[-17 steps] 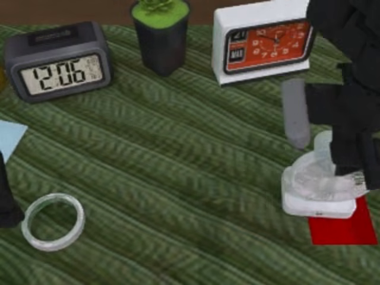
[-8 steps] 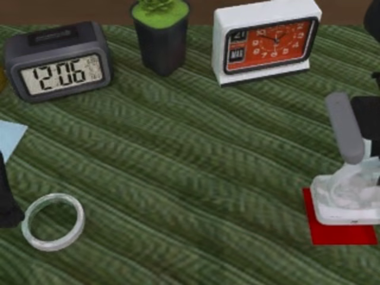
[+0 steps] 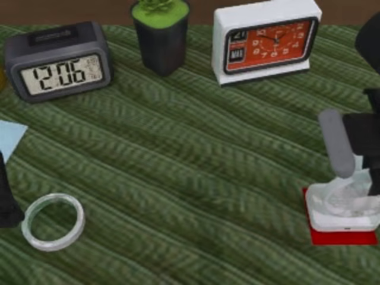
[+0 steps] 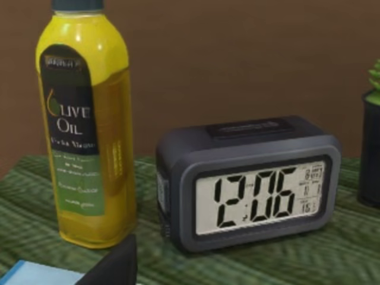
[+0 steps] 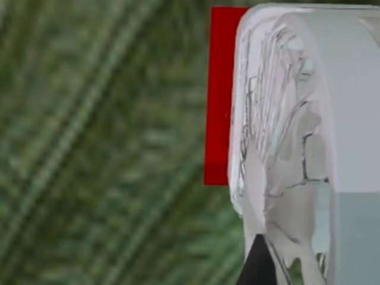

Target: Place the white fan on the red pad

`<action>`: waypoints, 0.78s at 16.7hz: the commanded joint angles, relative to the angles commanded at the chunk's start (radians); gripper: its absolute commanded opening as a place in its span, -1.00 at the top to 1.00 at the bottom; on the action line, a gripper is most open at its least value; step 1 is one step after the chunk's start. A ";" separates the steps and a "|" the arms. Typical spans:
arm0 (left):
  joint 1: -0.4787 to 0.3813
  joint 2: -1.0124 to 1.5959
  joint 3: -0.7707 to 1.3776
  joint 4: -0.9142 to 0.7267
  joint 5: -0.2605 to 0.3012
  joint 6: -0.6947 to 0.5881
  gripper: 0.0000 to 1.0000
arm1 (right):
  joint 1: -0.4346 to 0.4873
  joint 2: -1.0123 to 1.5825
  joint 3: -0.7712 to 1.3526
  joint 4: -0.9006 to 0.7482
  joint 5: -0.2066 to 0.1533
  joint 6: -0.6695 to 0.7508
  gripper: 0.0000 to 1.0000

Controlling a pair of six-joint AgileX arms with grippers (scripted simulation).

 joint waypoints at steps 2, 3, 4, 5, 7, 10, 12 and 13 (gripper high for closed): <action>0.000 0.000 0.000 0.000 0.000 0.000 -1.00 | 0.000 0.001 -0.008 0.008 0.000 -0.001 1.00; 0.000 0.000 0.000 0.000 0.000 0.000 -1.00 | 0.000 0.001 -0.008 0.008 0.000 -0.001 1.00; 0.000 0.000 0.000 0.000 0.000 0.000 -1.00 | 0.000 0.001 -0.008 0.008 0.000 -0.001 1.00; 0.000 0.000 0.000 0.000 0.000 0.000 -1.00 | 0.000 0.001 -0.008 0.008 0.000 -0.001 0.85; 0.000 0.000 0.000 0.000 0.000 0.000 -1.00 | 0.000 0.001 -0.008 0.008 0.000 -0.001 0.55; 0.000 0.000 0.000 0.000 0.000 0.000 -1.00 | 0.000 0.001 -0.008 0.008 0.000 -0.001 0.10; 0.000 0.000 0.000 0.000 0.000 0.000 -1.00 | 0.000 0.001 -0.008 0.008 0.000 -0.001 -0.21; 0.000 0.000 0.000 0.000 0.000 0.000 -1.00 | 0.000 0.001 -0.008 0.008 0.000 -0.001 -0.36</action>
